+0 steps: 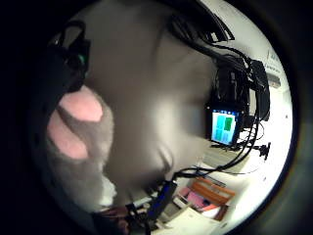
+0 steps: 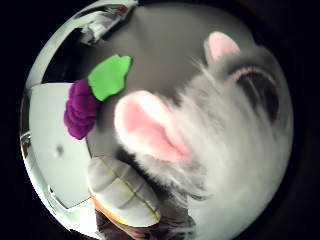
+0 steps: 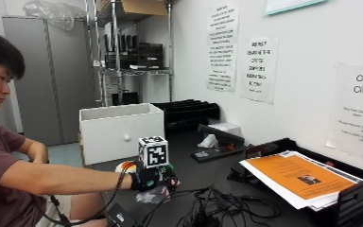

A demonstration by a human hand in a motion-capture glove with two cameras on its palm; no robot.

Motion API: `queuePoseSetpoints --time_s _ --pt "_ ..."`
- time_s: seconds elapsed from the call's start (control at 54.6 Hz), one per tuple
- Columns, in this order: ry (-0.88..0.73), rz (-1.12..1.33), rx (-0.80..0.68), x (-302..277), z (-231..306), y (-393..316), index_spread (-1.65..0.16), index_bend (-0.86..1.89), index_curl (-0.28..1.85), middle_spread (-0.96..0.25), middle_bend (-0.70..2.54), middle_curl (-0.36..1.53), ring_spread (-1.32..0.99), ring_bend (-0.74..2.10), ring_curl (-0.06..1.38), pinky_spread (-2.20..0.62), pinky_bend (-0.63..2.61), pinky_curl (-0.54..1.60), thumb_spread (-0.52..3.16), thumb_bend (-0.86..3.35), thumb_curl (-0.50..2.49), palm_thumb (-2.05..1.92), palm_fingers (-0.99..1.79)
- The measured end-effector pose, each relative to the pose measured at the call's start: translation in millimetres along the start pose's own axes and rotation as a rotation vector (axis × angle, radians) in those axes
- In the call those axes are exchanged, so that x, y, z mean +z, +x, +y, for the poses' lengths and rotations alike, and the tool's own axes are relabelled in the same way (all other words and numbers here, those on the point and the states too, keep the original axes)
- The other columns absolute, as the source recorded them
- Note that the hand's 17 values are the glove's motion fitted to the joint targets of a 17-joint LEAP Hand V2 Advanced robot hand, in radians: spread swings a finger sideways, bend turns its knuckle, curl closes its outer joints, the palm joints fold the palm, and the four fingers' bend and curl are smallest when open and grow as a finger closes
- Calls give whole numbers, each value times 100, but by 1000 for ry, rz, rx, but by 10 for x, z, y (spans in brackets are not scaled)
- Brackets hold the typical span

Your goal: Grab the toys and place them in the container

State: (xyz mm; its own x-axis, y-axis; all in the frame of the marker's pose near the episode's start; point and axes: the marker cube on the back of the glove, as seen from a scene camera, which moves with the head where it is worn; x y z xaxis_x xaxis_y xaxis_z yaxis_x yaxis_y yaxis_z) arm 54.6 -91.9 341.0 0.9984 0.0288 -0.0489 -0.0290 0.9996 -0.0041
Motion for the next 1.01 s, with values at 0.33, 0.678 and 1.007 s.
queuePoseSetpoints --time_s 0.33,0.678,1.007 --pt "-277 -14 4 -97 -20 -12 -29 78 45 -28 104 63 -40 111 46 -31 75 34 88 16 58 53 122" --pt "-210 40 116 -1801 -55 -245 -25 104 67 -26 126 78 -39 128 56 -34 86 43 61 12 76 55 112" --pt "78 58 -164 -3767 172 -1542 -23 105 81 -24 130 83 -38 133 58 -35 90 46 50 9 90 56 107"
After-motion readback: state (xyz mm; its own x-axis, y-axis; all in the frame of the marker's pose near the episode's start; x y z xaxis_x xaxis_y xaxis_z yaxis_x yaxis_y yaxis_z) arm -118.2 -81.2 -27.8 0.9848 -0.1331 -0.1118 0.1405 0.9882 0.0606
